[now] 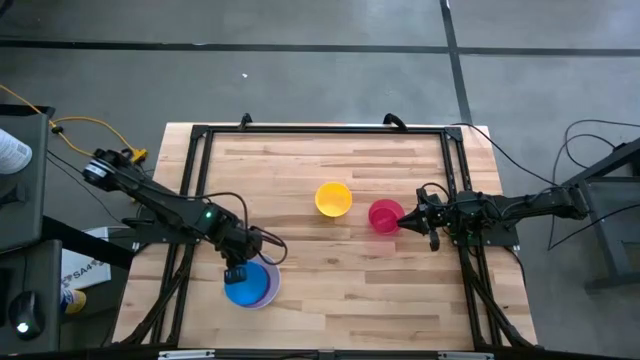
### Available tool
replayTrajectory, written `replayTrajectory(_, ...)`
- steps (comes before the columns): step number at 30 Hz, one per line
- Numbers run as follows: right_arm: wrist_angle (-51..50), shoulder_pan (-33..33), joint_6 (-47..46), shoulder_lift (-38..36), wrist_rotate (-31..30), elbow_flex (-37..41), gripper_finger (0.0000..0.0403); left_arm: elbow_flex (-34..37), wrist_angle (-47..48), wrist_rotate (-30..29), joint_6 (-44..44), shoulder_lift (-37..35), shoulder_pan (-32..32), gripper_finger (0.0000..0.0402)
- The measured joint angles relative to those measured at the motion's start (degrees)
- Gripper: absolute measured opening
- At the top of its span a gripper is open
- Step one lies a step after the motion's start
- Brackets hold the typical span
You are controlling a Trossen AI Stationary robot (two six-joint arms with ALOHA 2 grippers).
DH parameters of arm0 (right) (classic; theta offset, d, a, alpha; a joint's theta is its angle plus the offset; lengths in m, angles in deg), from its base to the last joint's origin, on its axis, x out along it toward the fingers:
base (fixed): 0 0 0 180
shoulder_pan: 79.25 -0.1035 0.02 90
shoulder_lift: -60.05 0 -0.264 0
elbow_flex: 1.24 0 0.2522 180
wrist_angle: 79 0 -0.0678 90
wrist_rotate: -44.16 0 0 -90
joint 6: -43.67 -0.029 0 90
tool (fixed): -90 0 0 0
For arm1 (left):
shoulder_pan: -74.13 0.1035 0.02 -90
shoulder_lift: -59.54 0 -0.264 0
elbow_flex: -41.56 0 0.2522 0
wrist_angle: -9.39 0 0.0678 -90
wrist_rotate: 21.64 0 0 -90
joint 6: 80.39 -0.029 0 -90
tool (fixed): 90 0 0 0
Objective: Nest bowls inside each other
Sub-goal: Stack the blue bowl on the purple bowl
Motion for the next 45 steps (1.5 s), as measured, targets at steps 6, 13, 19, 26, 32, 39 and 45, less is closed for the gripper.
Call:
replayTrajectory(6,0.0,0.0,0.0,0.0,0.0,0.0,0.0035,0.1,0.1,-0.2,0.1,2.0,1.3,0.0)
replayTrajectory(13,0.0,0.0,0.0,0.0,0.0,0.0,0.0035,0.1,-1.3,-1.2,0.1,4.1,1.9,0.0)
replayTrajectory(19,0.0,0.0,0.0,0.0,0.0,0.0,0.0035,0.1,-1.7,-1.2,0.1,5.2,1.9,0.0)
replayTrajectory(26,0.0,0.0,0.0,0.0,0.0,0.0,0.0035,0.1,-2.0,-0.5,1.4,5.2,1.9,0.002)
replayTrajectory(32,0.0,0.0,0.0,0.0,0.0,0.0,0.0035,0.1,-2.5,-0.5,1.4,5.2,1.9,0.0046)
replayTrajectory(39,0.0,0.0,0.0,0.0,0.0,0.0,0.0035,0.1,-2.6,-0.5,1.6,5.2,1.9,0.0058)
replayTrajectory(45,0.0,0.0,0.0,0.0,0.0,0.0,0.0035,0.0,-2.5,-0.5,1.9,4.5,1.9,0.0058)
